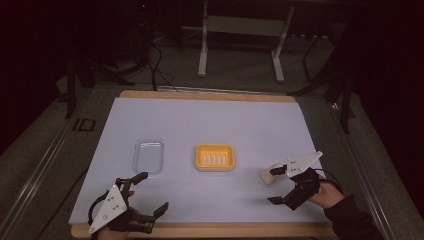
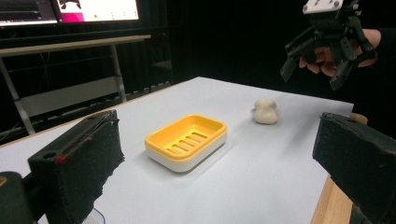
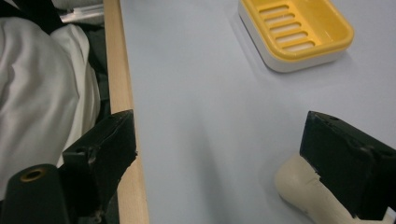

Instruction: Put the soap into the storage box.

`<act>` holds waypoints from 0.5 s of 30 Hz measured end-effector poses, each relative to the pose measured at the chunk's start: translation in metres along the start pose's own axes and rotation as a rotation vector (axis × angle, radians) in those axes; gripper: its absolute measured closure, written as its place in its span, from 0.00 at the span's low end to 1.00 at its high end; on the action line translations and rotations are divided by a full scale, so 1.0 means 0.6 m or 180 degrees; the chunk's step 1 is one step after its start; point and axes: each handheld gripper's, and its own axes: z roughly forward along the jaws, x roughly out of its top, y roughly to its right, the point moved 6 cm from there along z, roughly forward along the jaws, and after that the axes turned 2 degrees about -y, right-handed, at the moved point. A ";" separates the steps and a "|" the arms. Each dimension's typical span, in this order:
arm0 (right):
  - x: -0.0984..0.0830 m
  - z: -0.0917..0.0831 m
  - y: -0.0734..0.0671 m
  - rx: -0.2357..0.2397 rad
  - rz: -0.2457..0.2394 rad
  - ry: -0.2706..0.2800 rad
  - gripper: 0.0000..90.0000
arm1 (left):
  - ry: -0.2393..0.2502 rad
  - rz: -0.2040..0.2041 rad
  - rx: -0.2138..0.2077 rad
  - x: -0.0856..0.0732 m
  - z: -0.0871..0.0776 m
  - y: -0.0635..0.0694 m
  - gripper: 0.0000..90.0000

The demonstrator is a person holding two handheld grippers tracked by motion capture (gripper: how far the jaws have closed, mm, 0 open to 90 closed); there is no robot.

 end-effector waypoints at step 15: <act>0.002 0.004 0.003 0.0042 -0.0091 -0.0693 0.12 | -0.0020 -0.0016 0.0000 -0.002 0.001 -0.002 0.02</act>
